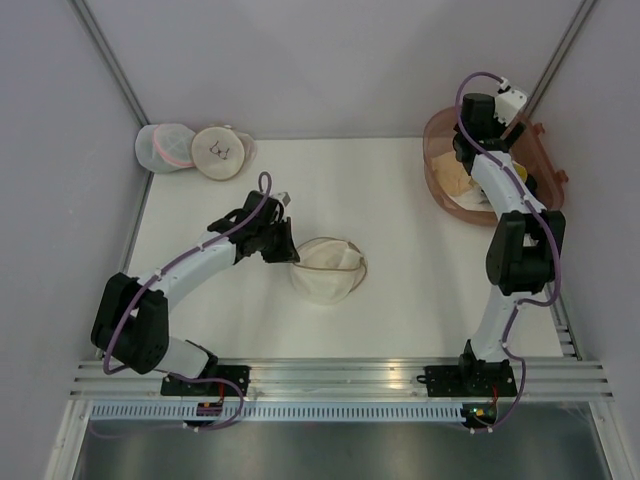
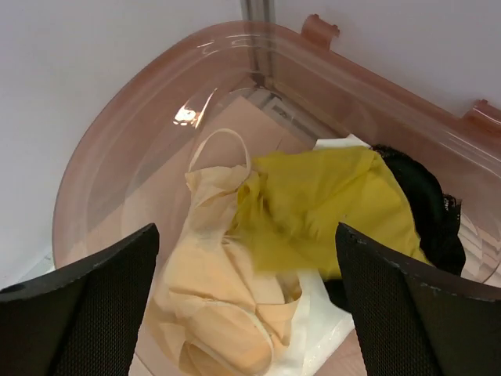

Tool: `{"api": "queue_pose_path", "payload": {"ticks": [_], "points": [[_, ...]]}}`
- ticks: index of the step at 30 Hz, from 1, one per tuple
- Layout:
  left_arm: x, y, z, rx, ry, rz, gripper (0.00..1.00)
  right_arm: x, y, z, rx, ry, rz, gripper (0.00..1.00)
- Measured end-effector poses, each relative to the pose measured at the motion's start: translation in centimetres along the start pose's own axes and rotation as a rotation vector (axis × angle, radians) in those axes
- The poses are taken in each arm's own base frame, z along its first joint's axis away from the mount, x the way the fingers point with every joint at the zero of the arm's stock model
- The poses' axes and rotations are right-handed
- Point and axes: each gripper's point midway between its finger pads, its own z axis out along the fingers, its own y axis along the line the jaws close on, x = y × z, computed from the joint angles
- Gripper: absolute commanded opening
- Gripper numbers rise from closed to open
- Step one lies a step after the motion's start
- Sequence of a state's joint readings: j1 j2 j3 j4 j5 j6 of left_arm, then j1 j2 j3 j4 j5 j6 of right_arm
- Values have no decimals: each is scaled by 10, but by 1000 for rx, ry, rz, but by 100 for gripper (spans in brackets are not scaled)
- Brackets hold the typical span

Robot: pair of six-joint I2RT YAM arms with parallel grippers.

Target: Unzip the laundry bag and remove the bra

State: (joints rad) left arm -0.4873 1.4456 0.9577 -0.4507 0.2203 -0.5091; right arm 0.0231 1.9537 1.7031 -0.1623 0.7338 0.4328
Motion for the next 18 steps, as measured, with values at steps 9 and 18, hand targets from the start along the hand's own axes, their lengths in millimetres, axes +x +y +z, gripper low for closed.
{"api": "queue_pose_path", "payload": {"ticks": [9, 18], "points": [[-3, 5, -2, -8, -8, -13, 2, -39, 12, -116, -328, -19, 52, 98], [-36, 3, -36, 24, -129, -37, 2, 50, 39, -252, -777, 148, 30, 98]]}}
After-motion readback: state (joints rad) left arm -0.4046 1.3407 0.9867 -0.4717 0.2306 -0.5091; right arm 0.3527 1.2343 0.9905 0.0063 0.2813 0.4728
